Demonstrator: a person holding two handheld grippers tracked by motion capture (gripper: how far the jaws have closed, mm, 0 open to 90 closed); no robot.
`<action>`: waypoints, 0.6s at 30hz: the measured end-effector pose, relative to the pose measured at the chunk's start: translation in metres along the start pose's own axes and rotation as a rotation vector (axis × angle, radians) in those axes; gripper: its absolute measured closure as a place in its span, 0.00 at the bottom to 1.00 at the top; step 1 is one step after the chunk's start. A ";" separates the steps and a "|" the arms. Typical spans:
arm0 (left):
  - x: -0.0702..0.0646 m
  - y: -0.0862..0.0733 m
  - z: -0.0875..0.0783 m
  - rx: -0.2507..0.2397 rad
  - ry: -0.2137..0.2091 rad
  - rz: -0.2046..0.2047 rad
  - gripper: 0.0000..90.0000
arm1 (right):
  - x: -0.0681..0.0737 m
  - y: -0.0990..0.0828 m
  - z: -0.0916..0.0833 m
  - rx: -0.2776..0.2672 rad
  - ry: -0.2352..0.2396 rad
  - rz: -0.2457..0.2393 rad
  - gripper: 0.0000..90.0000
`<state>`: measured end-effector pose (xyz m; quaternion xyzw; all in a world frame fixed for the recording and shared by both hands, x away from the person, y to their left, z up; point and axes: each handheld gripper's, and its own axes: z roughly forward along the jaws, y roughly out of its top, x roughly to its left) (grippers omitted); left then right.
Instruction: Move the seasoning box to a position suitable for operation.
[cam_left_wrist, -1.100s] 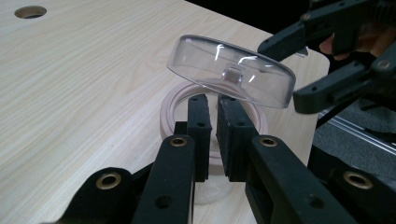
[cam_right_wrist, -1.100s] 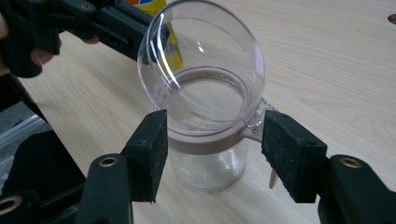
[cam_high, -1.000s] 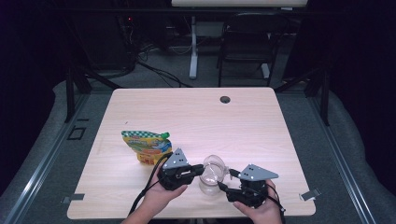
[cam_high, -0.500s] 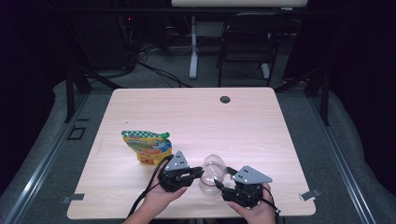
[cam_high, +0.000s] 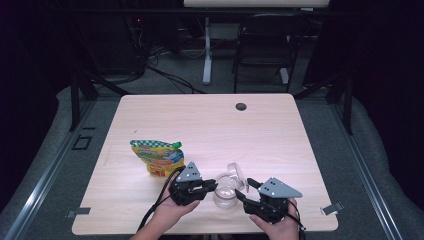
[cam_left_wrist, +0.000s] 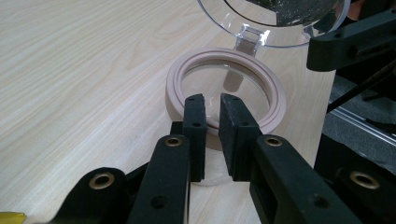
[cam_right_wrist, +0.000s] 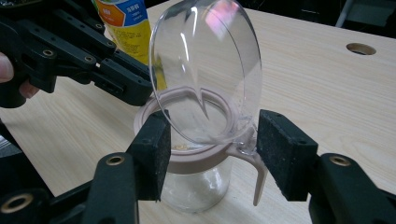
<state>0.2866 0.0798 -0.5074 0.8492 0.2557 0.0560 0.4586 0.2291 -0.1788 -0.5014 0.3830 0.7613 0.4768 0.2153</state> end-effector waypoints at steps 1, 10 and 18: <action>0.000 0.000 0.000 0.000 0.001 0.002 0.90 | -0.001 0.000 -0.001 -0.003 0.002 0.001 0.51; -0.001 0.000 0.000 0.000 0.003 0.006 0.90 | -0.006 -0.002 -0.008 -0.020 -0.020 0.015 0.56; -0.001 0.000 0.000 0.000 0.008 0.013 0.90 | -0.016 -0.006 -0.010 0.003 -0.044 0.063 0.60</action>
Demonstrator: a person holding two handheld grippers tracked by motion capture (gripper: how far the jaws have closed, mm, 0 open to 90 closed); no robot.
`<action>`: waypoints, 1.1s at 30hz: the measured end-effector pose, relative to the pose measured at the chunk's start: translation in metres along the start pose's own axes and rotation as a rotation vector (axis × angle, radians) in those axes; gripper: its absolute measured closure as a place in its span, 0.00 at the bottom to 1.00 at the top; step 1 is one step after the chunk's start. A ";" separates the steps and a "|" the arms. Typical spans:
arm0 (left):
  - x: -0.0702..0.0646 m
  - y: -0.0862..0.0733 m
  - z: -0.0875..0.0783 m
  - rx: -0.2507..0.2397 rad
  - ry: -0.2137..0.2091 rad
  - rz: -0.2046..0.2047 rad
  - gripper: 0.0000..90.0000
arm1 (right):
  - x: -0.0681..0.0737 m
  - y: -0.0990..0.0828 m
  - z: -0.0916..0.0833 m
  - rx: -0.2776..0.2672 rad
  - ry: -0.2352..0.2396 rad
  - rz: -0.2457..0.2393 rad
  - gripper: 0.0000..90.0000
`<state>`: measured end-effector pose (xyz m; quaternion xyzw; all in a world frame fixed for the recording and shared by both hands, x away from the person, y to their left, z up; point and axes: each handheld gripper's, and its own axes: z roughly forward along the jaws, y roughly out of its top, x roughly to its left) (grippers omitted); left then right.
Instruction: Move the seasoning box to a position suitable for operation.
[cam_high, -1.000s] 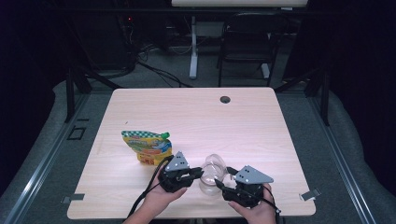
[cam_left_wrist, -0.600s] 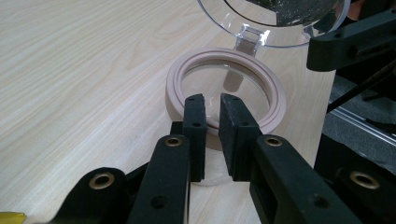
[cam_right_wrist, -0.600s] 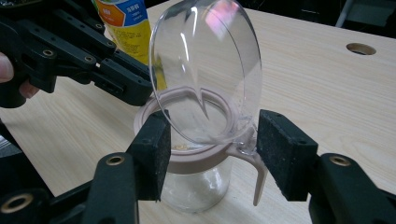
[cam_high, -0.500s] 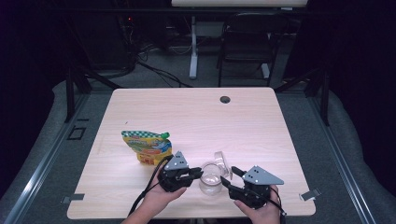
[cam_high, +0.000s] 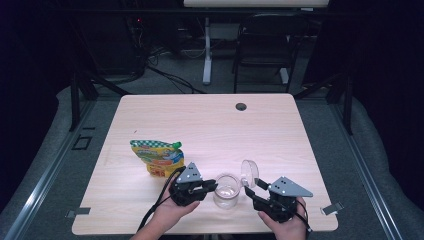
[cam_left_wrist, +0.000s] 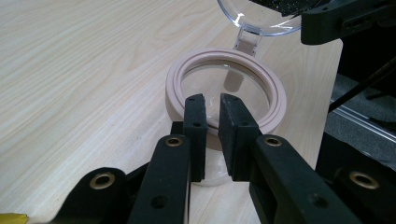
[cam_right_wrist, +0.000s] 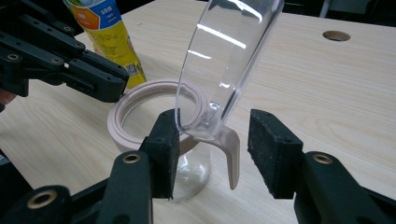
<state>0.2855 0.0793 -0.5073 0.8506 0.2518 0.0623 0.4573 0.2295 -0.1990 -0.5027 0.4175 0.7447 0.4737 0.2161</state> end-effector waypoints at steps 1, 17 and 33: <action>0.000 0.000 0.000 0.000 0.000 0.000 0.90 | 0.000 0.000 0.001 -0.003 0.002 0.005 0.60; 0.000 -0.002 -0.011 -0.007 0.035 0.000 0.85 | -0.002 0.002 0.007 0.002 -0.002 0.013 0.73; 0.008 -0.013 -0.031 -0.018 0.090 -0.038 0.83 | -0.030 0.006 0.032 0.013 0.021 0.077 0.75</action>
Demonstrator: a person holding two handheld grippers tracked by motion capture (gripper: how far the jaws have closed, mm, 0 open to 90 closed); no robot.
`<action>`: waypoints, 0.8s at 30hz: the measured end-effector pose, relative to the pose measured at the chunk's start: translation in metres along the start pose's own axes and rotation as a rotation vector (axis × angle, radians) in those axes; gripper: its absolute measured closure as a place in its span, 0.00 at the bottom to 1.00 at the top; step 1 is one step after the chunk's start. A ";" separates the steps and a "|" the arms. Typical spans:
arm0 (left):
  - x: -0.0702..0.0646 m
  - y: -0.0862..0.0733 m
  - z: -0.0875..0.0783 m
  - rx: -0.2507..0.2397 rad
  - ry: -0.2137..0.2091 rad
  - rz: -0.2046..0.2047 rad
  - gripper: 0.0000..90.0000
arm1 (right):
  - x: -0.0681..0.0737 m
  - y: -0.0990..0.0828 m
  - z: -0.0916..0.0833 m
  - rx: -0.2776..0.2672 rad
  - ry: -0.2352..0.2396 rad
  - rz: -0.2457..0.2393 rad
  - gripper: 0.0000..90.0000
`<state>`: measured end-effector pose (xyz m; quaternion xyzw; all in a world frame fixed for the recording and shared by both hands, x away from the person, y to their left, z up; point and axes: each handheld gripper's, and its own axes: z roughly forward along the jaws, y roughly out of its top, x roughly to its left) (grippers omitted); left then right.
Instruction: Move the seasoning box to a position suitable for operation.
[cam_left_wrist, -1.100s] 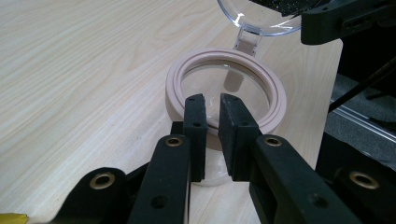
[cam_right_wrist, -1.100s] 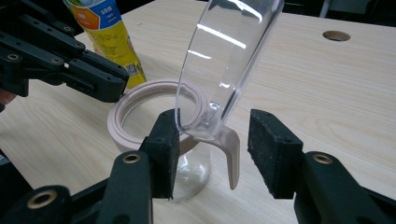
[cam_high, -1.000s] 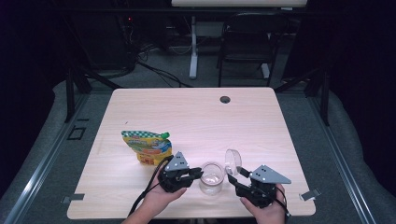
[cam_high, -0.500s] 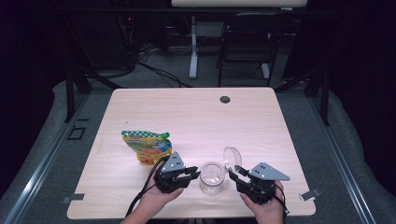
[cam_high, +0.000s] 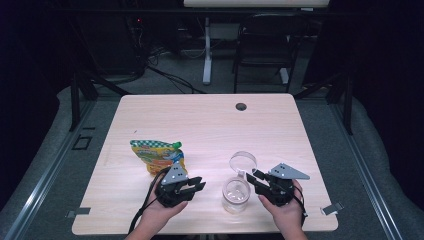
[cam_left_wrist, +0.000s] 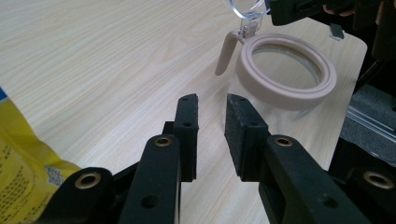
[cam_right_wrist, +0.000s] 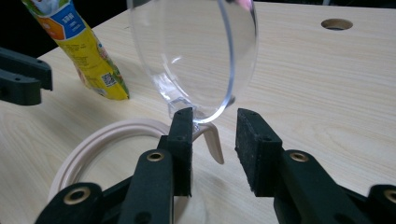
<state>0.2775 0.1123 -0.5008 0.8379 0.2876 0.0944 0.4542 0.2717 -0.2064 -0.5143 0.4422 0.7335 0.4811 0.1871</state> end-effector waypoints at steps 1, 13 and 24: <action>0.000 -0.001 -0.002 0.003 0.009 -0.001 0.83 | -0.002 0.001 0.004 0.007 0.005 0.016 0.74; 0.002 -0.002 -0.011 -0.014 0.023 -0.012 0.81 | -0.008 0.000 -0.005 0.021 0.040 0.054 0.71; 0.016 -0.001 -0.029 -0.026 0.053 -0.033 0.79 | -0.005 -0.001 -0.015 0.071 0.070 0.077 0.67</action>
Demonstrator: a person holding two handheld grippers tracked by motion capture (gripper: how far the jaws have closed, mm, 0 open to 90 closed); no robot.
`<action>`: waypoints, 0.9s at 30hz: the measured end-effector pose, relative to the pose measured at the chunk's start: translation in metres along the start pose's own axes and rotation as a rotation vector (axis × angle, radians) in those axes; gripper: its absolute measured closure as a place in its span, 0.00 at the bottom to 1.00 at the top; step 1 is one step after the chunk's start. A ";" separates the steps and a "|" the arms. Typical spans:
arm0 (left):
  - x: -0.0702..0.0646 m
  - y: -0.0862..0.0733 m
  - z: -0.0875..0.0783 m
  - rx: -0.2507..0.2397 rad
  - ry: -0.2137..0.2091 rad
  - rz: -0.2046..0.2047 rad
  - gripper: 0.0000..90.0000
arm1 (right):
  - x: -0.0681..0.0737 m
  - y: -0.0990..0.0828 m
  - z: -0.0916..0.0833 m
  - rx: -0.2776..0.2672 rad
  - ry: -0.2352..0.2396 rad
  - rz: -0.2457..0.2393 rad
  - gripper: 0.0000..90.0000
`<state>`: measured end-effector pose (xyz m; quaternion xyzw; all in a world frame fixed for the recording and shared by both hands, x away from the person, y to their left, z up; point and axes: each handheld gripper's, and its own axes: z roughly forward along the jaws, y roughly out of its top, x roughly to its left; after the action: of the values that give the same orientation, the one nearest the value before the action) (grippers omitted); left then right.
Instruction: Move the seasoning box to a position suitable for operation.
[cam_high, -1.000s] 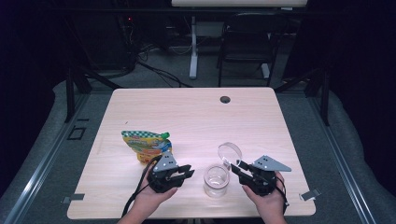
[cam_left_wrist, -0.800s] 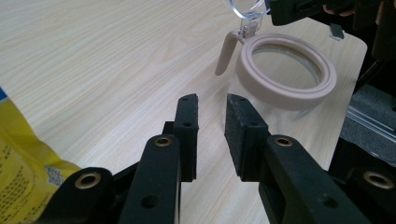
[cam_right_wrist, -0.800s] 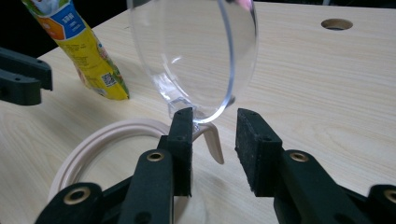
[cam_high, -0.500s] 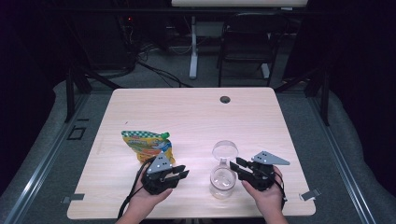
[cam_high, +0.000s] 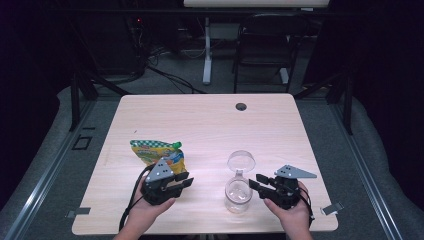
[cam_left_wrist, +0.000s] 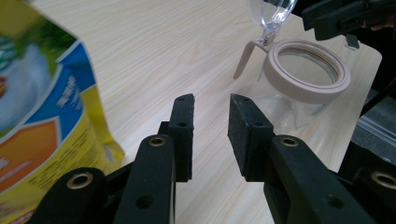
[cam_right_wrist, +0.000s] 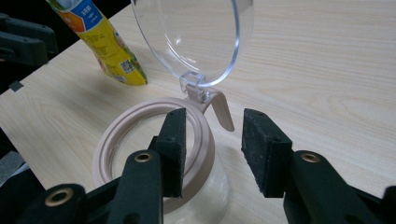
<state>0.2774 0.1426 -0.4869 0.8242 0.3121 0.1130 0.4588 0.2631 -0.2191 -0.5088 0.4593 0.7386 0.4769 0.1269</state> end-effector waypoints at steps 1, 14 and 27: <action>0.002 -0.002 -0.002 -0.002 0.004 -0.009 0.79 | 0.000 0.000 0.000 0.000 0.000 0.000 0.67; 0.028 -0.031 -0.033 -0.018 0.068 -0.075 0.78 | 0.007 -0.005 0.025 0.061 -0.001 -0.030 0.66; 0.032 -0.045 -0.033 -0.002 0.075 -0.077 0.77 | 0.011 -0.003 0.033 0.085 -0.011 -0.070 0.78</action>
<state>0.2686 0.2023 -0.5087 0.8064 0.3606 0.1260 0.4515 0.2759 -0.1911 -0.5253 0.4408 0.7732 0.4376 0.1278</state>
